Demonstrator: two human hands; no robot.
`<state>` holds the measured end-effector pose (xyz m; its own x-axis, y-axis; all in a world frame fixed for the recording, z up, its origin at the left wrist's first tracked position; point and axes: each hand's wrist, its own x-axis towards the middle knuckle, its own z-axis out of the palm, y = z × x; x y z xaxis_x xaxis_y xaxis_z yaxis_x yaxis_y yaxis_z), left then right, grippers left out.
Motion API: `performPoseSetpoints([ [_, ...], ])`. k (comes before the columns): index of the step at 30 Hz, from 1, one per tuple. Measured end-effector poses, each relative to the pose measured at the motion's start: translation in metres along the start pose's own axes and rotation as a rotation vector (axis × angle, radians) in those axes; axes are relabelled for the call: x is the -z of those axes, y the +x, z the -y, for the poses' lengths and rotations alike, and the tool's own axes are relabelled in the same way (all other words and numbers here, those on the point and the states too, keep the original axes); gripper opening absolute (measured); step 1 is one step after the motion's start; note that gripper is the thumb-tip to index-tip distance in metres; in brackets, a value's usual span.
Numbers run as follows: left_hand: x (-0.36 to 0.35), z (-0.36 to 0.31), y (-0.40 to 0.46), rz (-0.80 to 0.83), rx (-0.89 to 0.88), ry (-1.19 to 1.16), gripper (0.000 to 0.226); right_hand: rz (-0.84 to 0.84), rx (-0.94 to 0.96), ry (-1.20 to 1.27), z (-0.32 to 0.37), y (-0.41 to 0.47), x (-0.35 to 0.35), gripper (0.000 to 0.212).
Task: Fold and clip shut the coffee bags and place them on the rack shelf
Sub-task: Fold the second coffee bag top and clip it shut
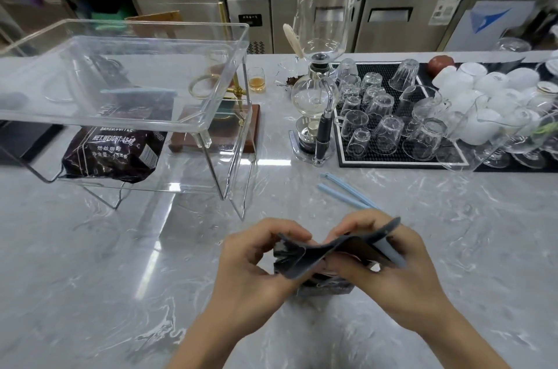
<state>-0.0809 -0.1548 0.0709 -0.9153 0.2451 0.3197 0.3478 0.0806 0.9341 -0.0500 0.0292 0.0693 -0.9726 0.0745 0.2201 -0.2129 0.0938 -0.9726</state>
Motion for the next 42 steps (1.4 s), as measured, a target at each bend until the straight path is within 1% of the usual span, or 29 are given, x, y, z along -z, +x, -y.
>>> performPoseSetpoints([
  [1, -0.001, 0.003, 0.001, 0.0, -0.001, 0.0, 0.02, 0.012, 0.002, 0.001, -0.002, 0.0, 0.0, 0.02],
  [2, 0.0, 0.006, 0.001, 0.002, -0.006, -0.008, 0.015, 0.03, 0.01, 0.022, -0.005, 0.0, 0.002, 0.013],
  [4, 0.002, 0.011, 0.001, 0.007, -0.039, -0.03, 0.012, 0.052, 0.025, 0.116, -0.004, 0.001, 0.003, 0.009],
  [7, 0.009, 0.012, 0.006, 0.009, -0.059, -0.084, 0.027, 0.021, 0.038, 0.169, 0.002, 0.003, 0.006, 0.016],
  [9, 0.015, 0.012, 0.009, 0.012, -0.065, -0.141, 0.028, -0.014, 0.068, 0.175, 0.001, 0.003, 0.008, 0.022],
  [11, 0.018, 0.013, 0.011, 0.015, -0.046, -0.189, 0.023, -0.056, 0.09, 0.206, -0.005, 0.003, 0.009, 0.014],
  [13, 0.017, 0.016, 0.01, 0.006, -0.003, -0.268, 0.015, -0.093, 0.055, 0.264, -0.007, 0.002, 0.008, 0.019],
  [15, 0.013, 0.018, 0.008, -0.015, 0.084, -0.378, 0.011, -0.129, 0.057, 0.241, -0.009, 0.001, 0.005, 0.017],
  [17, 0.01, 0.019, 0.007, -0.031, 0.16, -0.469, 0.02, -0.133, 0.103, 0.183, -0.003, 0.001, 0.002, 0.018],
  [18, 0.009, 0.017, 0.007, -0.036, 0.162, -0.485, 0.022, -0.142, 0.126, 0.153, -0.001, 0.002, 0.0, 0.02],
  [20, 0.008, 0.011, 0.01, -0.036, 0.107, -0.459, 0.021, -0.152, 0.173, 0.076, 0.003, 0.003, 0.0, 0.019],
  [22, 0.009, 0.003, 0.013, -0.046, 0.026, -0.405, 0.022, -0.156, 0.22, 0.016, 0.005, 0.004, 0.001, 0.011],
  [23, 0.01, -0.001, 0.015, -0.052, -0.009, -0.38, 0.023, -0.164, 0.234, 0.01, 0.006, 0.004, 0.002, 0.011],
  [25, 0.013, -0.009, 0.018, -0.05, -0.054, -0.328, 0.021, -0.184, 0.272, 0.024, 0.01, 0.003, 0.004, 0.022],
  [26, 0.015, -0.012, 0.019, -0.046, -0.072, -0.307, 0.02, -0.186, 0.294, 0.03, 0.012, 0.004, 0.005, 0.021],
  [30, 0.018, -0.021, 0.019, -0.021, -0.139, -0.24, 0.018, -0.188, 0.342, 0.006, 0.027, 0.005, 0.008, 0.009],
  [33, 0.018, -0.019, 0.02, -0.02, -0.148, -0.235, 0.016, -0.197, 0.338, -0.013, 0.027, 0.006, 0.009, 0.009],
  [37, 0.019, -0.006, 0.018, -0.026, -0.129, -0.223, 0.018, -0.176, 0.286, 0.021, 0.018, 0.004, 0.01, 0.022],
  [42, 0.018, 0.009, 0.018, -0.051, -0.148, -0.181, 0.018, -0.114, 0.242, 0.008, 0.008, 0.003, 0.012, 0.016],
])
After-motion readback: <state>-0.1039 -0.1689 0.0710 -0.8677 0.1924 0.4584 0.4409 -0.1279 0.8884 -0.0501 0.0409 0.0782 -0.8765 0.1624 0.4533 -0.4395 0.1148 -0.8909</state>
